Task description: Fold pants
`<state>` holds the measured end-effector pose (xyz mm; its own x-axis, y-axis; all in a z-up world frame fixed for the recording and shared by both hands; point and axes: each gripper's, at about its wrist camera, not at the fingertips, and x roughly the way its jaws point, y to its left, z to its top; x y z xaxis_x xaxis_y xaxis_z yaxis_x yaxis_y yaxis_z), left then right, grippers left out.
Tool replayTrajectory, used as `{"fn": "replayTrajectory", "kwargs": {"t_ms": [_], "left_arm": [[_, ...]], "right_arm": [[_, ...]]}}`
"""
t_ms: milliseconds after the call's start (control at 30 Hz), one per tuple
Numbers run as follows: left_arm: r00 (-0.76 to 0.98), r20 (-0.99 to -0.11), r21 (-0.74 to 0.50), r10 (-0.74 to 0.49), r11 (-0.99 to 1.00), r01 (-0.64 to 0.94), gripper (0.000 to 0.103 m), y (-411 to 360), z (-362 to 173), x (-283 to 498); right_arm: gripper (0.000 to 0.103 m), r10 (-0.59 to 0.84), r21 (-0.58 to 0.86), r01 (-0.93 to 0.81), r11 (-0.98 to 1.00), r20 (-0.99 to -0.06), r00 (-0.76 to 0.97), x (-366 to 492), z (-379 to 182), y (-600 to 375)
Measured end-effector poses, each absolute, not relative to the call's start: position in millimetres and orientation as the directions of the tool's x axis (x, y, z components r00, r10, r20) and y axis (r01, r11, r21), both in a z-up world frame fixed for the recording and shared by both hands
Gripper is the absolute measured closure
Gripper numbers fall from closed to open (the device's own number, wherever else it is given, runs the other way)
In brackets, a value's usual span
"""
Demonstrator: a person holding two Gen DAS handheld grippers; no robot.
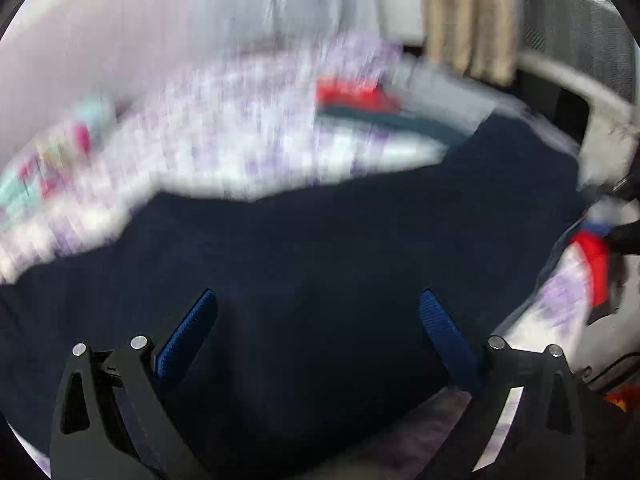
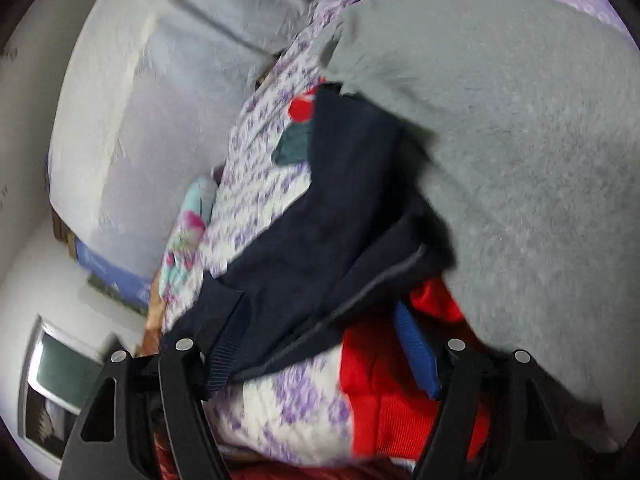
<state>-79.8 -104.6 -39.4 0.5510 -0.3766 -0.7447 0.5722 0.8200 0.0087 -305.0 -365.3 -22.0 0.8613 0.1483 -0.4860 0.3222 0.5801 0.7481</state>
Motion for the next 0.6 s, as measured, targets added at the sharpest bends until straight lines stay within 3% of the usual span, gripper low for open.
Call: {"fn": "replayTrajectory", "kwargs": {"t_ms": [33,100,233,267,333,433,533,600], "left_arm": [[0.517,-0.767,-0.027,-0.380,0.824,0.565,0.004,-103,-40,-74],[0.521,-0.730,-0.085,-0.443,0.815,0.573,0.005,-91,-32,-74],[0.512,-0.743,-0.080,-0.430,0.817,0.571,0.005,-92,-37,-76],[0.520,-0.741,-0.068,-0.425,0.818,0.571,0.005,-93,-38,-79],[0.533,-0.725,-0.074,-0.436,0.819,0.569,0.005,-87,-33,-86],[0.572,-0.682,-0.098,-0.455,0.832,0.546,0.005,-57,-23,-96],[0.664,-0.654,-0.088,-0.363,0.908,0.410,0.005,-4,-15,-93],[0.686,-0.653,-0.145,-0.320,0.942,0.302,0.005,39,-13,-87]], "right_arm": [[0.030,0.139,0.768,0.309,0.561,-0.455,0.879,-305,-24,-366],[0.030,0.123,0.801,0.286,0.525,-0.404,0.906,-306,-27,-371],[0.036,0.067,0.800,0.281,0.530,-0.369,0.927,-302,-27,-367],[0.042,0.044,0.785,0.295,0.545,-0.378,0.925,-302,-26,-367],[0.081,0.011,0.756,0.324,0.569,-0.401,0.916,-299,-32,-371],[0.083,-0.012,0.736,0.329,0.592,-0.400,0.917,-304,-31,-374],[0.083,-0.116,0.519,0.328,0.789,-0.399,0.910,-296,12,-338],[0.083,-0.130,0.358,0.262,0.896,-0.354,0.926,-281,45,-299]]}}
